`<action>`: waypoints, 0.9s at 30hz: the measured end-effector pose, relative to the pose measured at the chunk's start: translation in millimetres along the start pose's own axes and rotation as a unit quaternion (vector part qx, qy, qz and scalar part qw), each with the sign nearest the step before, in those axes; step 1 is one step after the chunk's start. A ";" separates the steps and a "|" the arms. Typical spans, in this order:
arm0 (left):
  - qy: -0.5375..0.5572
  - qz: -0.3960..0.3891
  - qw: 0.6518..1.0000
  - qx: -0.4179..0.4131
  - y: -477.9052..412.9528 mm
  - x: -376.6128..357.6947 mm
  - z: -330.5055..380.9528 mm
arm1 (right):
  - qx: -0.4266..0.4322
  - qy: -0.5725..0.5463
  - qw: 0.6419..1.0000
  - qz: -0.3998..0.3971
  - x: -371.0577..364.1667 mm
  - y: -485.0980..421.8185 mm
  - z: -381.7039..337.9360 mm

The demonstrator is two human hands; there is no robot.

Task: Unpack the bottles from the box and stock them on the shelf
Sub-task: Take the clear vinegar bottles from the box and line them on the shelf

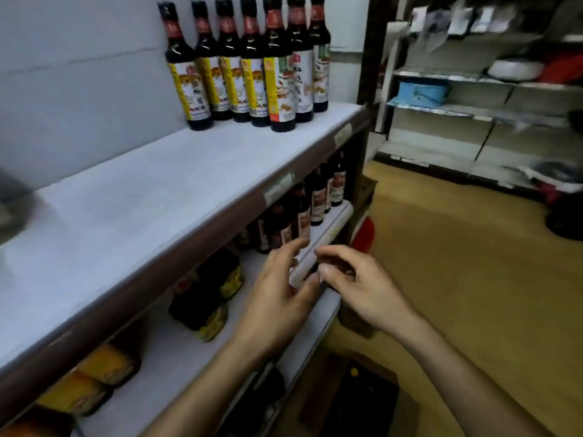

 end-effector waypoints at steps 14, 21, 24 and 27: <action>0.060 -0.204 0.970 0.120 19.3 -255.2 -76.7 | -0.215 -0.037 0.975 0.034 64.1 57.4 262.1; 0.073 -0.279 0.943 0.166 45.0 -408.4 -183.1 | -0.287 -0.046 0.953 0.085 34.1 80.3 433.5; 0.060 -0.292 0.938 0.177 59.5 -484.0 -248.7 | -0.293 -0.041 0.949 0.108 9.1 88.3 520.1; 0.056 -0.321 0.928 0.179 74.4 -548.2 -301.7 | -0.313 -0.042 0.942 0.115 -18.6 97.6 600.6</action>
Point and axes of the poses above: each hand's wrist, its own y-axis away from the middle knuckle, its own x-axis out of the back of the hand, z = x × y, the point moved 8 cm from there along -y, towards the middle knuckle, and after that the axes turned 13 degrees about -y, right-handed, at the moved point
